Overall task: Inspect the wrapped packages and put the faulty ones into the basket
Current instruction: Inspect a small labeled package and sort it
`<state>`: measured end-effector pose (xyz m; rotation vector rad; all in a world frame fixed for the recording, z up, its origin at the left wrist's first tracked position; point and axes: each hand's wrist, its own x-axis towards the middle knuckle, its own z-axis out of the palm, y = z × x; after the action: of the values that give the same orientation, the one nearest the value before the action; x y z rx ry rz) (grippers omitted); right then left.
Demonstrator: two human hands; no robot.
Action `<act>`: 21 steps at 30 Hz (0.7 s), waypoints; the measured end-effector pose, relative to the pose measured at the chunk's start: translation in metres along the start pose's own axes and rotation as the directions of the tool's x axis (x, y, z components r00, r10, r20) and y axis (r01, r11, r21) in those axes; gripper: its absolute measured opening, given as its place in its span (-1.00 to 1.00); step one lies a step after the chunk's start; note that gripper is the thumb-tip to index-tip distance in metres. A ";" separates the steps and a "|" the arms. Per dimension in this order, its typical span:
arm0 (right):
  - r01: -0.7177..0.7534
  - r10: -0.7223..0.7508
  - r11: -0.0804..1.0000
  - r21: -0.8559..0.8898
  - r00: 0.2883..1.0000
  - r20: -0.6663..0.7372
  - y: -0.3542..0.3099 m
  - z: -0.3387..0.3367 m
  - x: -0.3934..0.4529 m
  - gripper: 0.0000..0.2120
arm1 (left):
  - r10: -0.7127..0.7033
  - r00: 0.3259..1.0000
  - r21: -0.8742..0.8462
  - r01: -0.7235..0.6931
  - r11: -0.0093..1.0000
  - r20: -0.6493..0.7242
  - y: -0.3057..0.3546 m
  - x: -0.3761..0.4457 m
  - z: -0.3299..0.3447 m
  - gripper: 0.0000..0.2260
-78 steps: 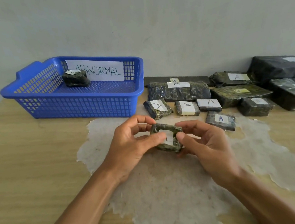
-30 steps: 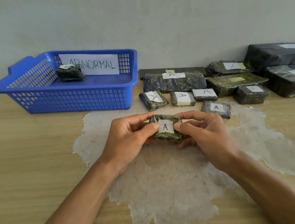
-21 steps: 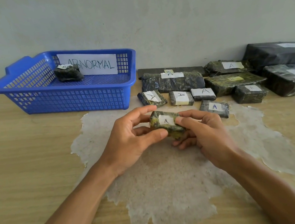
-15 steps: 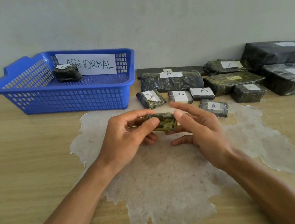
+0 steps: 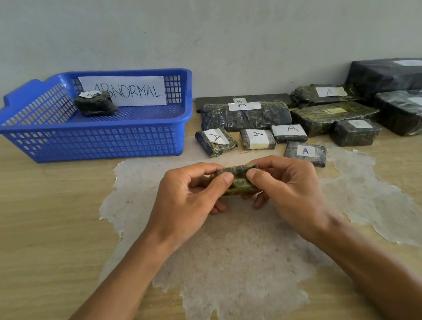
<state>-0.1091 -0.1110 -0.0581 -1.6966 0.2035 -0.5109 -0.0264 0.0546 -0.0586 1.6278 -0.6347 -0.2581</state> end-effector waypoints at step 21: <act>-0.053 0.055 0.998 0.044 0.997 -0.052 -0.002 0.000 -0.001 -0.87 | 0.060 0.997 0.080 -0.064 0.995 0.057 0.004 -0.006 0.005 -0.82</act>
<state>-0.1107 -0.1103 -0.0561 -1.6331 0.2747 -0.5165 -0.0351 0.0535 -0.0568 1.6811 -0.7445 -0.2342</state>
